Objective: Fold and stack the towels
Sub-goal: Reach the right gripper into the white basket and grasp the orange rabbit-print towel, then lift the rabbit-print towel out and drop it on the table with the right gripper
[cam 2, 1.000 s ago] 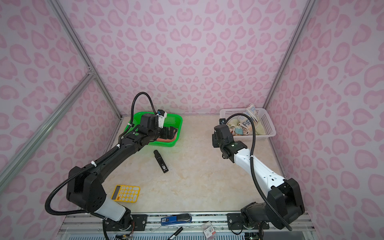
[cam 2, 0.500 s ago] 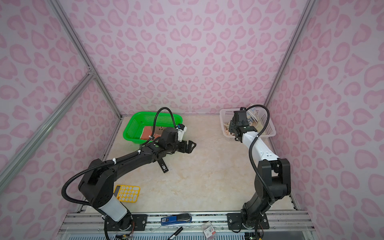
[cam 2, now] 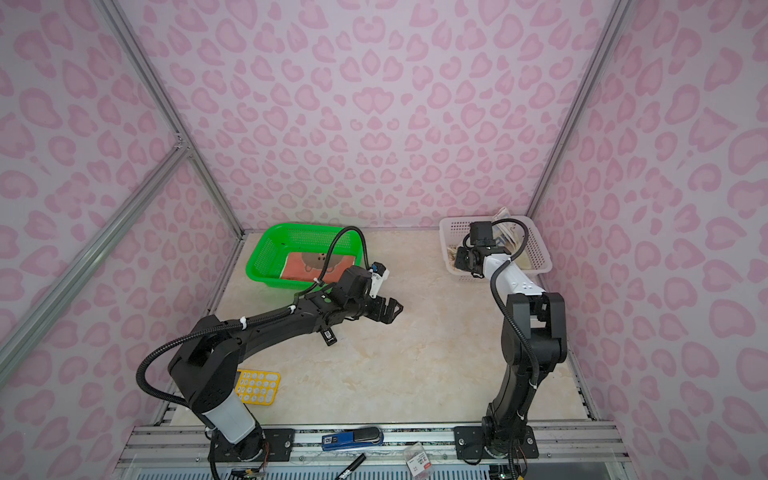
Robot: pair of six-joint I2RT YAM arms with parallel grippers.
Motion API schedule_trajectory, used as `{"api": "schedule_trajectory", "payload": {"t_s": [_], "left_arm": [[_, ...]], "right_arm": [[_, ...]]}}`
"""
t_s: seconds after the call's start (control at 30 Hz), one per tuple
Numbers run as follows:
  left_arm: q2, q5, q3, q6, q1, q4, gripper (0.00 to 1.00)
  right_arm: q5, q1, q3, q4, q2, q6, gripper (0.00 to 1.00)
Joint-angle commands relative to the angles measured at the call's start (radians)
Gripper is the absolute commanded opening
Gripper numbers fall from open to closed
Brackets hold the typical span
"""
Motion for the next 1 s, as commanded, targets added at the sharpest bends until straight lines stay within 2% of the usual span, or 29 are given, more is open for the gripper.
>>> {"api": "schedule_trajectory", "payload": {"t_s": [0.0,0.07,0.1,0.5,0.8,0.97], "left_arm": [[-0.001,-0.033,0.011,0.023,-0.002,-0.018,0.98],[-0.011,-0.045,0.000,0.026,-0.003,-0.015,0.98],[-0.016,-0.054,-0.005,0.028,-0.003,-0.015,0.98],[-0.070,-0.112,-0.064,0.042,-0.004,-0.013,0.98],[-0.089,-0.147,-0.085,0.053,-0.004,-0.021,0.98],[-0.096,-0.197,-0.090,0.054,-0.004,-0.023,0.98]], "right_arm": [[-0.043,0.004,0.003,-0.028,0.015,0.026,0.19],[-0.044,0.004,0.010,-0.029,0.014,0.028,0.04],[-0.041,0.005,0.015,-0.031,0.009,0.029,0.00],[0.052,-0.014,0.154,-0.017,-0.154,-0.059,0.00],[0.071,-0.034,0.317,-0.061,-0.200,-0.140,0.00],[0.019,-0.031,0.386,-0.088,-0.219,-0.168,0.00]]}}
